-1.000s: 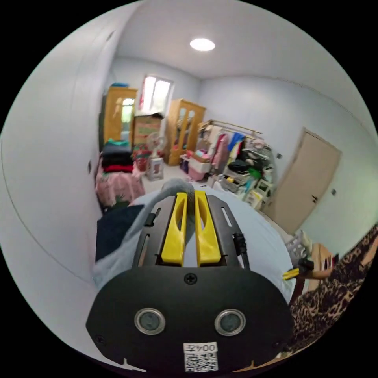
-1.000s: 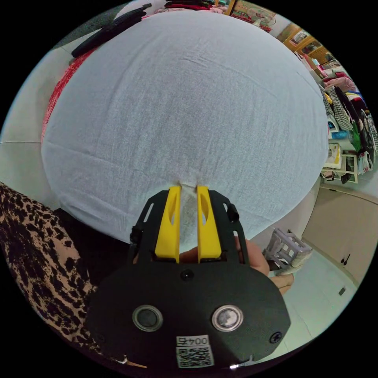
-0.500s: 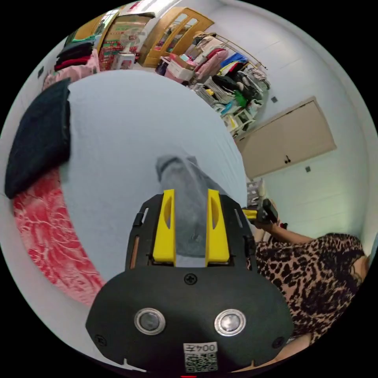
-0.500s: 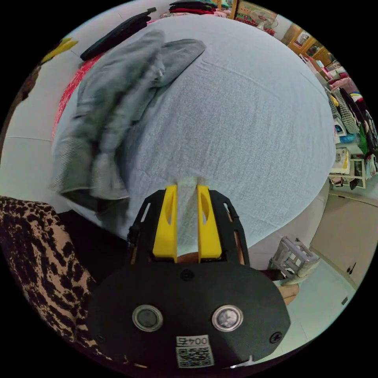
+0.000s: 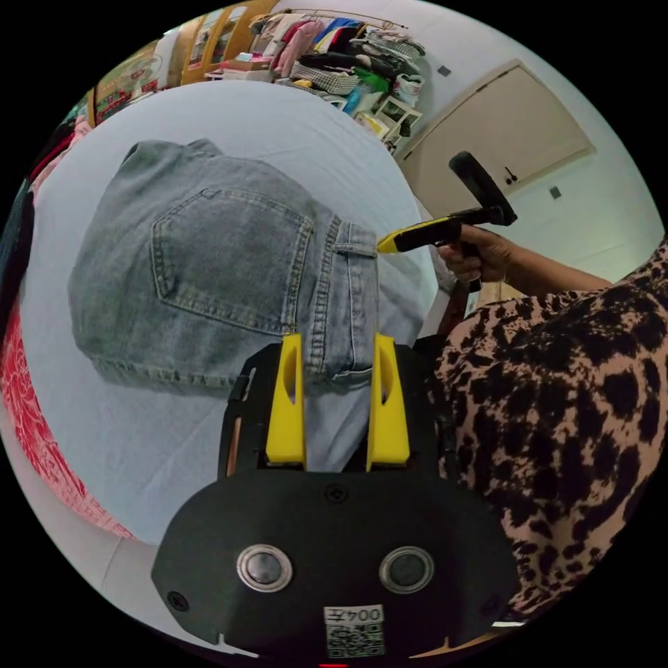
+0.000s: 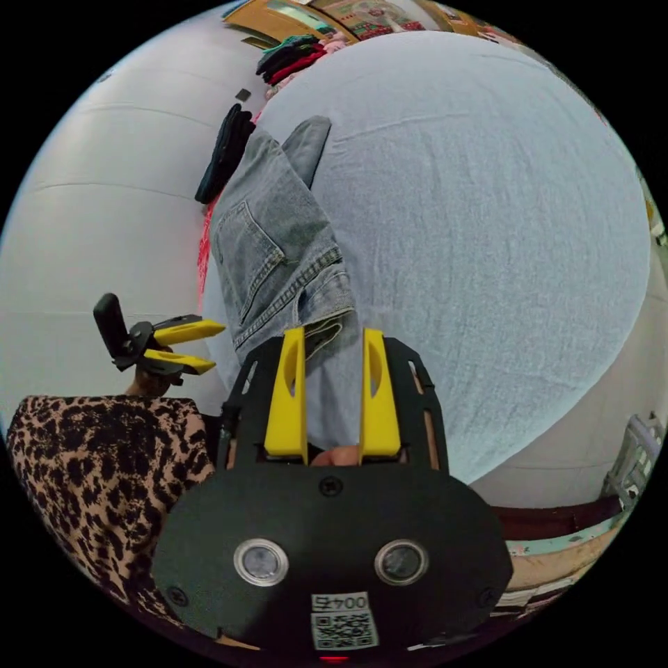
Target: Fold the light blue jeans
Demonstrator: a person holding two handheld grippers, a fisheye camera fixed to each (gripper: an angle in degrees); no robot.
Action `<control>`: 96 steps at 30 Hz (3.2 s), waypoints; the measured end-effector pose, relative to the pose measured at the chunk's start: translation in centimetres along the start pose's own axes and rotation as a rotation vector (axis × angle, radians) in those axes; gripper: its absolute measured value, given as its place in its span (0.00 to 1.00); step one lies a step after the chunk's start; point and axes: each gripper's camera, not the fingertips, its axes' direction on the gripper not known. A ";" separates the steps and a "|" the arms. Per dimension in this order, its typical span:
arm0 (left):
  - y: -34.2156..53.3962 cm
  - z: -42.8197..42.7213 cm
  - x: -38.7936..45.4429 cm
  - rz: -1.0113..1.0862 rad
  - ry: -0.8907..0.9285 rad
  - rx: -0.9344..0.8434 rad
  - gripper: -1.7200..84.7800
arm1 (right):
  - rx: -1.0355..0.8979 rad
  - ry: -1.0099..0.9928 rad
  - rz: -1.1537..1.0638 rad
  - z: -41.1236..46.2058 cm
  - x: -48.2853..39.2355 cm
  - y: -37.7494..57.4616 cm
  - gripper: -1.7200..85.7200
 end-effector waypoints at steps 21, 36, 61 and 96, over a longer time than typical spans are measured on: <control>-4.7 7.6 1.7 -0.101 0.138 0.145 0.10 | -0.053 -0.153 -0.300 -1.8 -8.0 2.4 0.04; 1.7 6.7 1.6 -0.066 0.074 0.221 0.05 | -0.146 0.284 -1.130 -2.6 -22.8 1.7 0.15; 25.0 -1.0 -4.8 -0.496 0.002 0.642 0.16 | -0.219 -0.134 -0.908 -1.2 -42.8 -12.2 0.07; 32.1 8.8 -22.5 -0.914 0.420 0.809 0.25 | -0.022 -0.055 -0.774 -0.9 -45.0 -27.7 0.23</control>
